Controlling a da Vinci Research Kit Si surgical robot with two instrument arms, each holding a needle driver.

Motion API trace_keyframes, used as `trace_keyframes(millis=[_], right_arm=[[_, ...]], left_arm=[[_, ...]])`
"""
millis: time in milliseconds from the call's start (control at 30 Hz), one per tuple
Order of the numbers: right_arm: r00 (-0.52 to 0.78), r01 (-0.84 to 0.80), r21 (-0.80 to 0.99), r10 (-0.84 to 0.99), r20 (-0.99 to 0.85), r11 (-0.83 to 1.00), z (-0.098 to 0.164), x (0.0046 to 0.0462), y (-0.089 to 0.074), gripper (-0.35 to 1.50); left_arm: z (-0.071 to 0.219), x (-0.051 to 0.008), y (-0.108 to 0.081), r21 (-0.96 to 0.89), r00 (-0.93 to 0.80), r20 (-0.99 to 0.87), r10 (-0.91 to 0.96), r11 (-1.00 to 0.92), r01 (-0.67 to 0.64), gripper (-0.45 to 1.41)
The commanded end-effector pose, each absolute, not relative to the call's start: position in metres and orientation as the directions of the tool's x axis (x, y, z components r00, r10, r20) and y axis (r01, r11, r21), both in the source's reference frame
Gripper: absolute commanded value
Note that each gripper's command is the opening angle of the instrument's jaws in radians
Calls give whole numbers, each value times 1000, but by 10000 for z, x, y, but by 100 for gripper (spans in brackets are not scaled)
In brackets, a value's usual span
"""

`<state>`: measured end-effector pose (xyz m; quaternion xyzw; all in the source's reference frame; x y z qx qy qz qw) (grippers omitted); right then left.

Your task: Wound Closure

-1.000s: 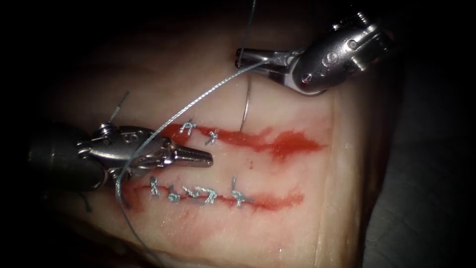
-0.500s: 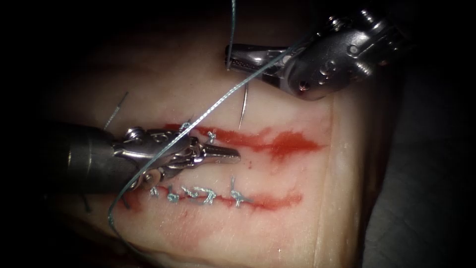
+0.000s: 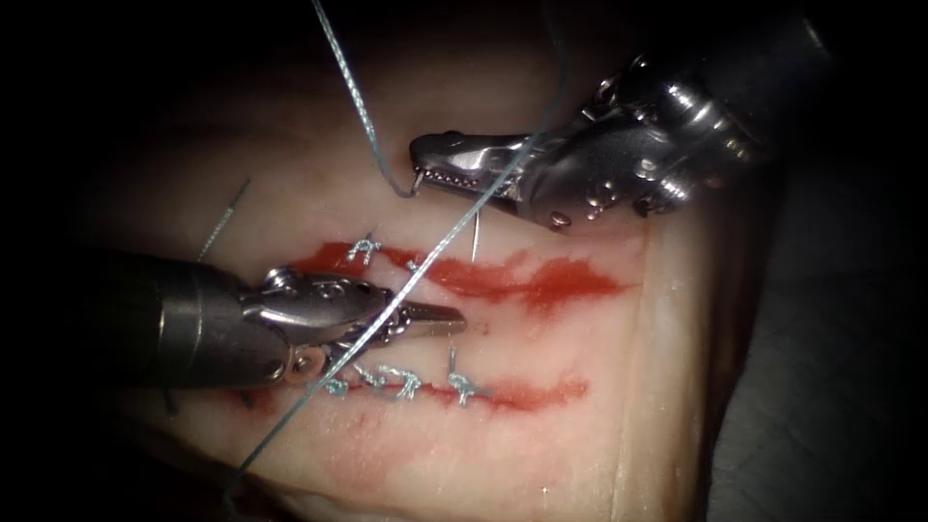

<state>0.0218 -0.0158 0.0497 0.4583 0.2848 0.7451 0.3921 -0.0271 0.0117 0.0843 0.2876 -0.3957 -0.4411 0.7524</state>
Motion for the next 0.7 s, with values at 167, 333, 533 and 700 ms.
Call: trace_keyframes(millis=[167, 333, 533, 700], right_arm=[[-266, -337, 791, 857, 441, -511, 501, 233, -162, -35], [-262, -342, 799, 866, 425, -495, 502, 235, -163, -35], [-266, -344, 802, 870, 415, -488, 504, 240, -165, -35], [-268, -344, 801, 869, 415, -489, 504, 241, -165, -35]], left_arm=[[846, -275, 119, 784, 302, 338, -891, 445, 434, -45], [847, -275, 119, 784, 303, 338, -891, 445, 433, -45], [846, -275, 119, 784, 303, 338, -891, 445, 433, -45], [847, -274, 119, 784, 303, 338, -891, 445, 433, -45]])
